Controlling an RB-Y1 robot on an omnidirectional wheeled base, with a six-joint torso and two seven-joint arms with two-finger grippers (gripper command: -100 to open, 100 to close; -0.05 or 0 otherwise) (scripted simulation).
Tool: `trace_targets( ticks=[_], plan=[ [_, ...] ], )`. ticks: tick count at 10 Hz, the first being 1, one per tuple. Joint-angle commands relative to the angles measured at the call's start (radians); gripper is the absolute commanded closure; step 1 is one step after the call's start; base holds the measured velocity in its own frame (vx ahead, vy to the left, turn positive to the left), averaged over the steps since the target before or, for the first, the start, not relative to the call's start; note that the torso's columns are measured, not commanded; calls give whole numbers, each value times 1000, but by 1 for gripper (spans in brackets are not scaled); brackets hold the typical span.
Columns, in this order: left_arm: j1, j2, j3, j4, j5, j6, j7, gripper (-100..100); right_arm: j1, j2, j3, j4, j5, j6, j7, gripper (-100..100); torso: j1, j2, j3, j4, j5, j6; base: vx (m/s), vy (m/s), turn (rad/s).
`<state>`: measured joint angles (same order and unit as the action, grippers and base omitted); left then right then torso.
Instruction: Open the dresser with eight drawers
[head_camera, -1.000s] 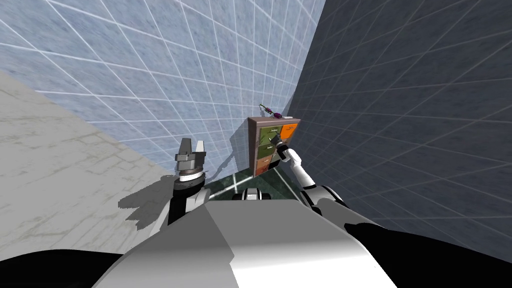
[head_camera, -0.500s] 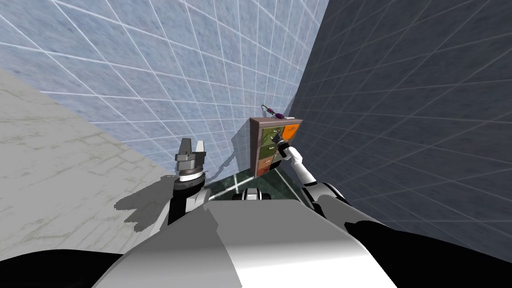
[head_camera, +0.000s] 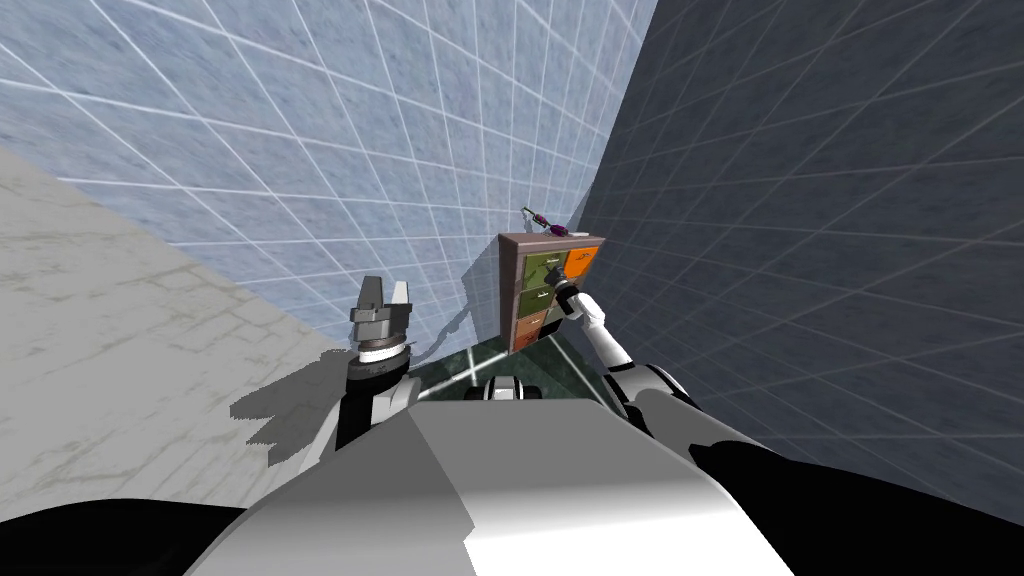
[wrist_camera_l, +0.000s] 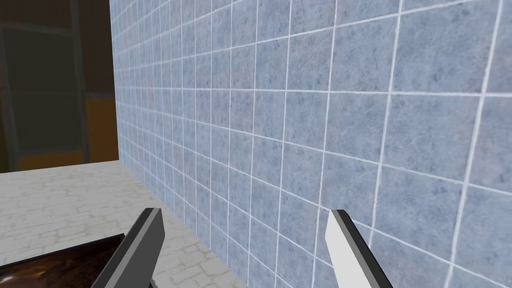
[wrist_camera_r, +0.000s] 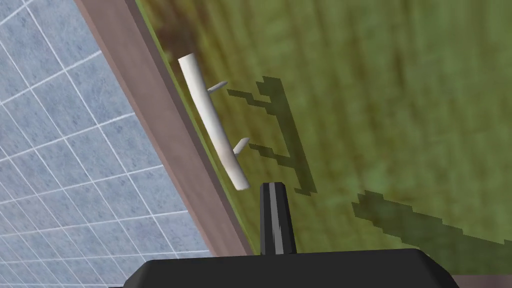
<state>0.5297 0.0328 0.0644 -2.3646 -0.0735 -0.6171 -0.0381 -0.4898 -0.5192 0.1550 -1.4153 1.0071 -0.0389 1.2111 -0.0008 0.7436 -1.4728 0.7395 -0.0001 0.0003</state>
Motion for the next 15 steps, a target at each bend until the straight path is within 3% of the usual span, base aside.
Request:
trace_targets(
  ticks=[1,3,4,8,9,10,12,13,15],
  plan=[
    [0,0,0,0,0,0,0,0,-11,-24,5,4,-11,-10,-16,100,-1,2,2,1,0,0,-206,-57,-34],
    [0,0,0,0,0,0,0,0,-12,-34,9,1,-15,-9,-21,100,1,-4,-2,-1,0,0,-144,-42,-25],
    [0,0,0,0,0,0,0,0,-23,-50,13,17,-19,-6,-27,-100,3,-12,-7,-3,1,-1,58,58,43],
    [1,0,0,0,0,0,0,0,-38,-67,16,37,-22,-4,-32,-100,-1,-7,-4,-2,0,0,130,61,34],
    [0,0,0,0,0,0,0,0,-30,-93,-33,88,-26,-53,-15,-100,-3,0,0,0,-1,0,9,68,257],
    [0,0,0,0,0,0,0,0,-30,-93,-55,92,-26,-63,-15,-100,1,2,2,1,0,-1,-14,74,135],
    [0,0,0,0,0,0,0,0,-21,-119,-120,146,-30,-124,3,-100,4,-2,-1,0,1,0,-36,96,143],
    [0,0,0,0,0,0,0,0,-21,-119,-126,146,-30,-124,3,-100,1,-5,-3,-1,0,0,-15,29,-8],
    [0,0,0,0,0,0,0,0,-11,-144,-194,200,-34,-184,21,-100,-1,-8,-5,-2,-1,-1,-5,55,153]
  ],
)
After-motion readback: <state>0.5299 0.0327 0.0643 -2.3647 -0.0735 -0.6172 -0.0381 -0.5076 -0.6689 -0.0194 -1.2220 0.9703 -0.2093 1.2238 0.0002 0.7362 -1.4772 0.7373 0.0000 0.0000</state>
